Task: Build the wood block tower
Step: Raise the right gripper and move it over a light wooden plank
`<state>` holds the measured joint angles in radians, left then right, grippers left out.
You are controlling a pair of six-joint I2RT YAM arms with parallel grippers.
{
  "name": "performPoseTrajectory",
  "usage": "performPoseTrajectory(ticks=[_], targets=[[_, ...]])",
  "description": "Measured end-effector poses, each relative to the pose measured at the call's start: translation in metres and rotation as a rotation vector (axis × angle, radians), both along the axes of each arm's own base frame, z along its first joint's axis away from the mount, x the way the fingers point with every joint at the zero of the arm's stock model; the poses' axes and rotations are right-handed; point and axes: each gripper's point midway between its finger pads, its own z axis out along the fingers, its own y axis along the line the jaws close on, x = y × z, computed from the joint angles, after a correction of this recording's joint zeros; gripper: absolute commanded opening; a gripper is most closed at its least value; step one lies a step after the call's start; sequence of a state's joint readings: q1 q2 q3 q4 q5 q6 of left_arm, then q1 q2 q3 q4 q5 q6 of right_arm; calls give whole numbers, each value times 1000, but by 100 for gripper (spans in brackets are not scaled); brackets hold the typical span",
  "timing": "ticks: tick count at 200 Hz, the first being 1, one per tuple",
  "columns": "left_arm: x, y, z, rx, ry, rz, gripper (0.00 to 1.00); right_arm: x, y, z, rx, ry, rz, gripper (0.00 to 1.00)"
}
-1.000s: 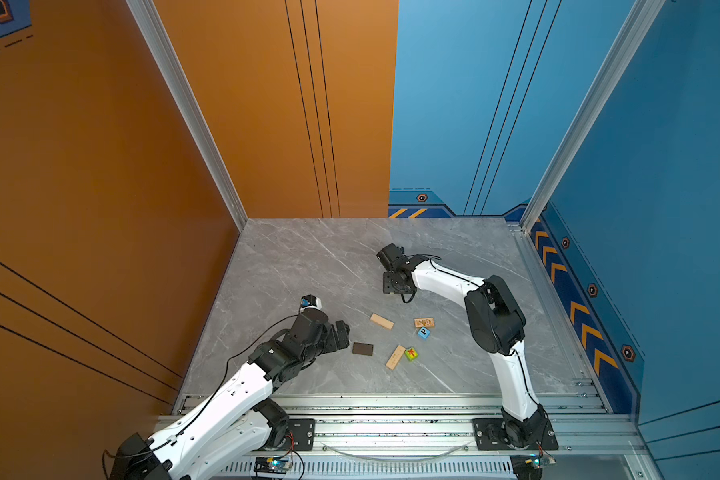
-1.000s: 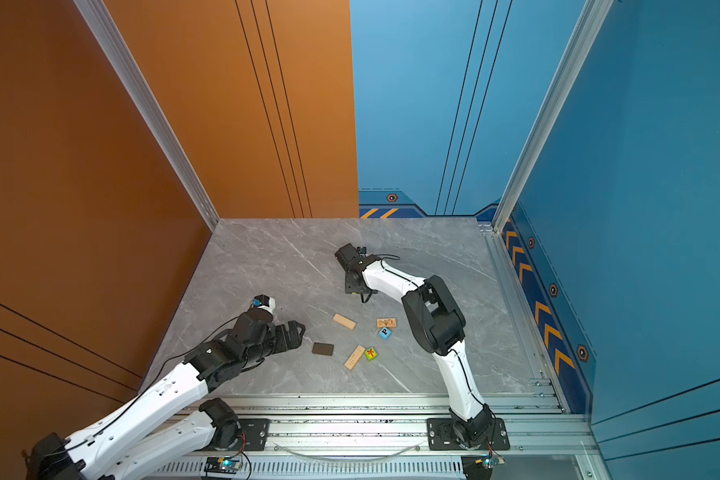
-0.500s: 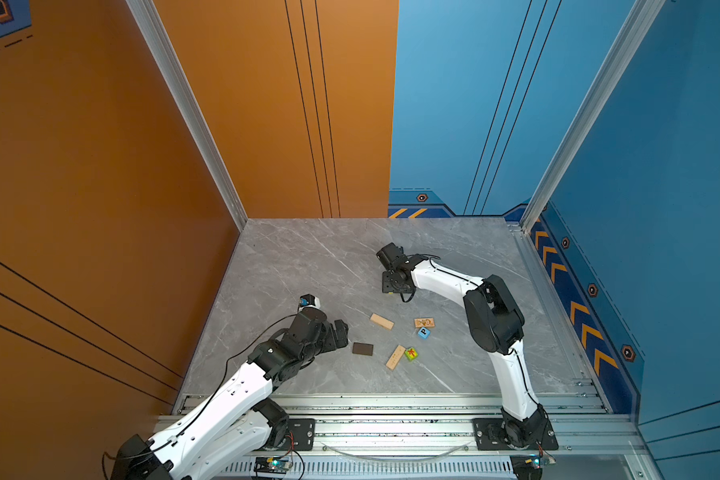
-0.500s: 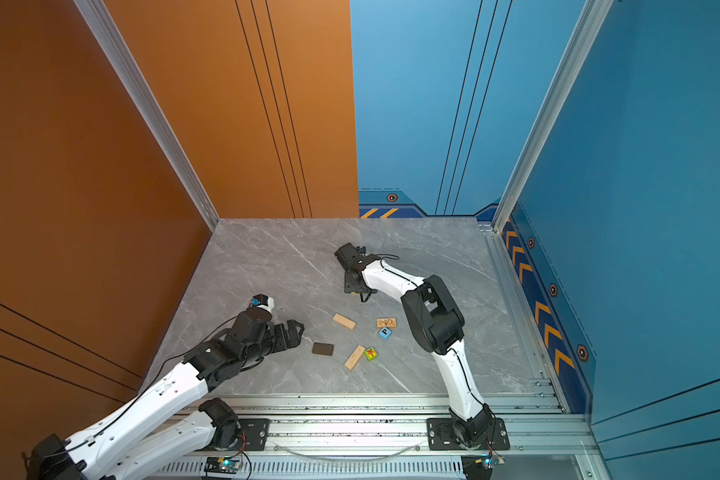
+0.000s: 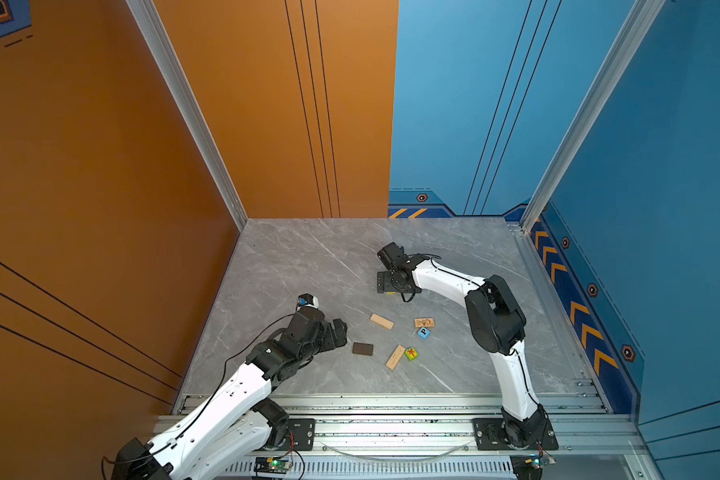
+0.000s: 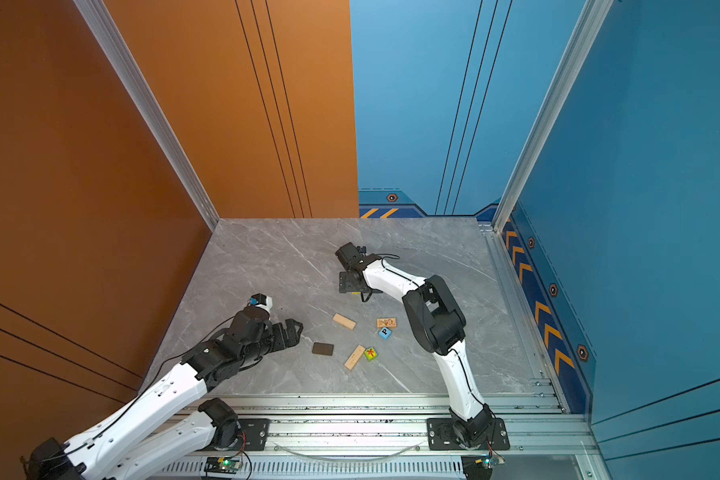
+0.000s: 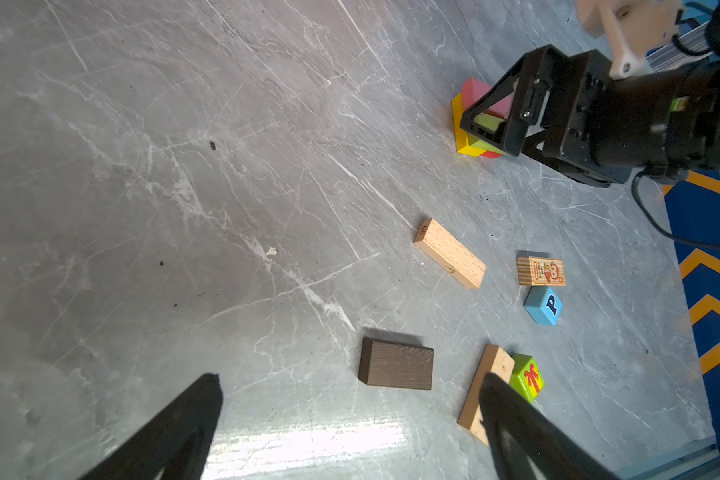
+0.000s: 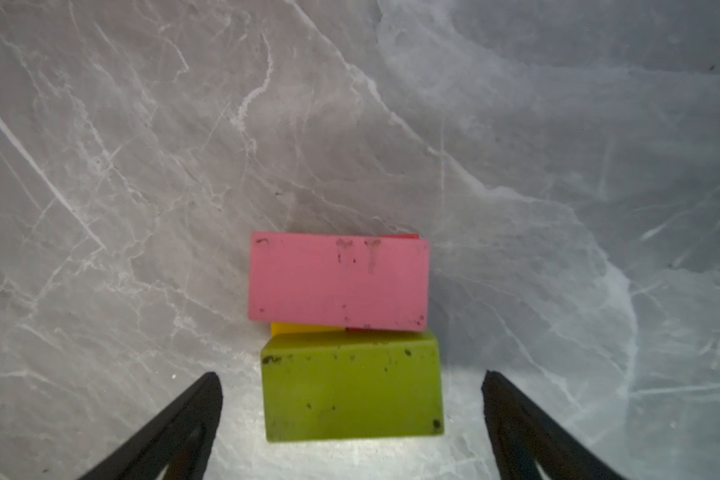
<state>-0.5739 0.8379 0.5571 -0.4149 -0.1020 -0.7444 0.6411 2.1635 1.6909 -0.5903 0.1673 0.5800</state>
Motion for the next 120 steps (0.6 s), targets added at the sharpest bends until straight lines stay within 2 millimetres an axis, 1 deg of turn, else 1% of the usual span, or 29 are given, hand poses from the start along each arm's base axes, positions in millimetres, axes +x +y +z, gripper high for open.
performPoseTrajectory(ticks=[15, 32, 46, 67, 79, 89, 120], targets=[[0, -1, 2, -4, -4, -2, 98, -3, 0, 14, 16, -15, 12, 100], [0, 0, 7, -13, -18, -2, 98, -6, -2, 38, 38, -51, 25, 100], [-1, 0, 10, -20, -28, -2, 98, -9, -3, 62, 64, -88, 35, 100], [-4, 1, 13, -24, -33, -6, 98, -18, -5, 88, 86, -127, 50, 100], [-7, -1, 14, -25, -35, -16, 98, -25, -6, 95, 92, -136, 59, 100], [-10, -4, 15, -26, -36, -31, 98, -33, -7, 97, 90, -134, 69, 100], [-28, -21, 18, -21, -48, -113, 98, -59, -14, 87, 69, -101, 94, 98]])
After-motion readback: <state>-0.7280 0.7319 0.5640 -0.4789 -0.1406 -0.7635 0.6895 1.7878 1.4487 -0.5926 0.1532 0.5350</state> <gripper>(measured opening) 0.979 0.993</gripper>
